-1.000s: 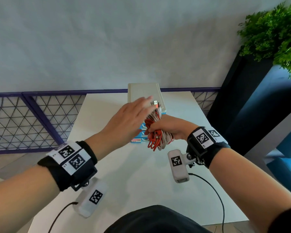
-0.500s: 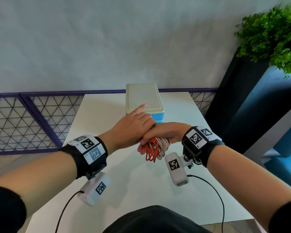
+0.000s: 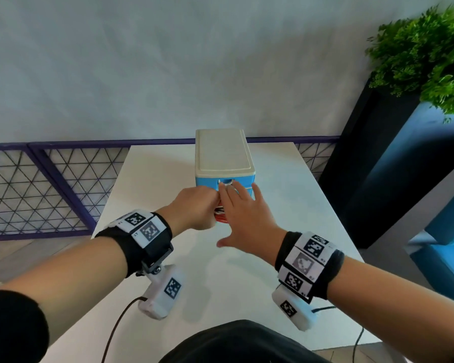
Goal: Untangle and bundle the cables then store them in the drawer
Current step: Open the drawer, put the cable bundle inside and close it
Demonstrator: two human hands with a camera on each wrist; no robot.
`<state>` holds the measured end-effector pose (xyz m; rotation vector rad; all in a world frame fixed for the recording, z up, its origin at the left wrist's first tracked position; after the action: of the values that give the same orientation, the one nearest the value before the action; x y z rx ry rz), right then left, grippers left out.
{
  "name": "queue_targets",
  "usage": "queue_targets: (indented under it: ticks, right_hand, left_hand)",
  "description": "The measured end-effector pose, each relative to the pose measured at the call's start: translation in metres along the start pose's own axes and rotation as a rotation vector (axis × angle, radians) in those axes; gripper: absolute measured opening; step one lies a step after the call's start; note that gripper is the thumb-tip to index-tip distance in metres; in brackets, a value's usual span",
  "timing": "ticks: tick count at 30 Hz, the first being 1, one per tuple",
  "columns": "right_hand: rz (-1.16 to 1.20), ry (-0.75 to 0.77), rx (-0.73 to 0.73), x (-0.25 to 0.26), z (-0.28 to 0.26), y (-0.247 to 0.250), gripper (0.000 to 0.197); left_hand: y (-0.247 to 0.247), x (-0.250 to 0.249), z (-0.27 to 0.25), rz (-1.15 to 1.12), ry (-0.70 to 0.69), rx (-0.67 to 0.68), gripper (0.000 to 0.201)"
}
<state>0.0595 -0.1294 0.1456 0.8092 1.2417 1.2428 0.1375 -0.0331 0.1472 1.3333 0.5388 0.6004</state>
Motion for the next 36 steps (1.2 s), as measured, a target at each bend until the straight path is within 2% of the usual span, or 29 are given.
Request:
queue_targets:
  ticks: [2,5,9,13,17,18,19,21,23,26,27,29,31,36]
  right_hand:
    - [-0.089,-0.003,-0.039,-0.007,0.002,-0.008,0.113]
    - [0.028,-0.027,-0.135,-0.011,0.005,-0.014,0.082]
    - [0.235,-0.028,-0.061,-0.011,0.01,-0.013,0.032]
    - [0.224,0.032,0.019,-0.012,0.018,-0.013,0.017]
    - [0.198,0.061,0.099,-0.015,0.02,-0.015,0.018]
    - [0.18,0.062,0.099,-0.017,0.019,-0.016,0.02]
    - [0.158,0.066,0.1,-0.02,0.019,-0.016,0.021]
    - [0.132,0.068,0.104,-0.024,0.017,-0.018,0.021]
    - [0.13,0.061,0.113,-0.03,0.016,-0.02,0.02]
    - [0.129,0.031,0.112,-0.038,0.017,-0.024,0.034]
    - [0.133,0.02,0.105,-0.041,0.019,-0.025,0.043]
    - [0.141,0.0,0.098,-0.043,0.023,-0.026,0.057]
    - [0.154,-0.023,0.09,-0.044,0.028,-0.025,0.062]
    - [0.195,-0.085,0.125,-0.044,0.042,-0.03,0.073]
  left_hand:
    - [0.0,-0.008,-0.005,-0.191,0.023,0.072,0.008]
    - [-0.001,-0.011,-0.012,-0.337,0.048,0.076,0.011]
    - [-0.004,-0.002,-0.012,-0.357,0.09,0.151,0.014]
    - [-0.009,0.002,-0.009,-0.409,0.115,0.252,0.014]
    - [-0.009,0.008,-0.008,-0.638,0.12,0.432,0.03]
    - [-0.009,0.012,-0.008,-0.709,0.134,0.438,0.035]
    - [-0.009,0.017,-0.006,-0.772,0.157,0.393,0.041]
    - [-0.007,0.03,0.001,-0.814,0.214,0.187,0.04]
    - [-0.004,0.042,0.011,-0.733,0.234,-0.027,0.027]
    - [0.002,0.054,0.025,-0.562,0.238,-0.169,0.027]
    - [0.003,0.056,0.029,-0.513,0.217,-0.177,0.031]
    - [0.0,0.058,0.035,-0.415,0.171,-0.11,0.04]
    - [-0.003,0.057,0.037,-0.347,0.144,-0.023,0.05]
    - [0.004,0.057,0.04,-0.329,0.135,-0.014,0.066]
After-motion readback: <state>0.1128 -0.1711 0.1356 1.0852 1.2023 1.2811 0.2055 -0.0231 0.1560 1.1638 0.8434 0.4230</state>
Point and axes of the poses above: each hand's wrist, its own z-axis towards the middle knuckle, its own y-axis out of the back of the hand, x = y × z, the point moved 3 cm from there along z, towards the middle knuckle, and after that the axes turned 13 degrees about -x, right-handed, at the moved point
